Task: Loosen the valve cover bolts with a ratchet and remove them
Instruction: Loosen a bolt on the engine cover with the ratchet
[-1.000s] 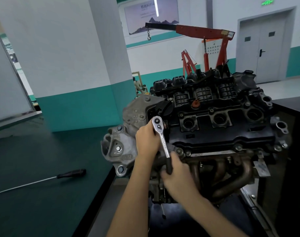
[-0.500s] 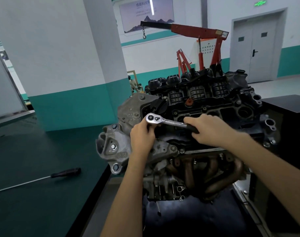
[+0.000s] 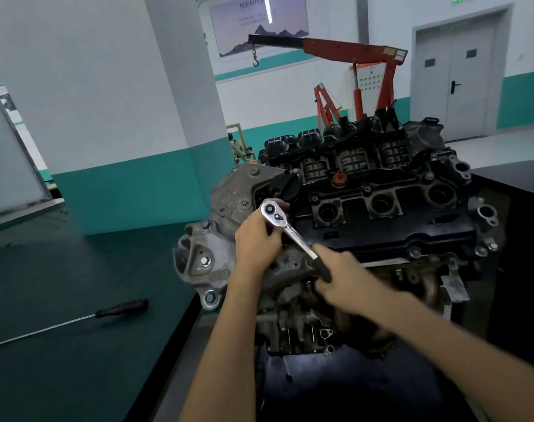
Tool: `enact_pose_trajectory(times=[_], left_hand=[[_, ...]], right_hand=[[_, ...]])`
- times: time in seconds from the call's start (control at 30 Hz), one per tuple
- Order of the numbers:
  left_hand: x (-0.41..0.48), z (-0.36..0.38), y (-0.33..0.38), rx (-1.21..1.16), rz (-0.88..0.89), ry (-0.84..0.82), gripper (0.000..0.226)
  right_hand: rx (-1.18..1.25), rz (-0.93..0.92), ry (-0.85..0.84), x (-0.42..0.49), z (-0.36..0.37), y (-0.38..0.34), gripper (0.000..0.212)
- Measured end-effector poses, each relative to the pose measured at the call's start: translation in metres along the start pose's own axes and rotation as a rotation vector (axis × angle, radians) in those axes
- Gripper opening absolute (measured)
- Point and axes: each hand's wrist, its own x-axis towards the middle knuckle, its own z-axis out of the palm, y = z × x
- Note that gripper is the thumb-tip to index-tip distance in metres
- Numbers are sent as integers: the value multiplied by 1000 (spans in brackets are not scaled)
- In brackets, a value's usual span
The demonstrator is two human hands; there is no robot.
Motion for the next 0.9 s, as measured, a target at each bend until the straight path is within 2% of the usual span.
enact_pose_trajectory(times=[0.1,0.13,0.23,0.3,0.43,0.53,0.63,0.7,0.77,0.83,0.9], left_hand=[[3,-1,1,75,1,6,14],[3,0,2,91,-1,30,16],[0,2,3,104,-34,73,16],[0,4,3,134,-71,88,14],[3,7,3,175,-92,86,15],[4,7,-2,183,-133,51,15],[2,6,-3,132,-148,35,11],[1,4,-3,89,-109,41,8],[-1,1,0,36,-25,39,18],[-1,-2,3,11,16,25,23],[-1,-1,1,24,-11,29,12]], right_hand=[[-494,-63,10,24,-57,16,33],[-592,-97,20,32,-71,17,35],[-603,-116,32,35,-74,15,27],[-432,-45,74,19,-46,14,22],[195,64,154,-9,33,-13,20],[395,110,207,-5,77,-40,26],[406,120,174,-5,74,-40,30],[319,69,95,-6,48,-26,32],[112,-1,1,-3,10,-8,27],[-275,-58,-42,13,-34,6,29],[-633,-113,-30,31,-72,13,33]])
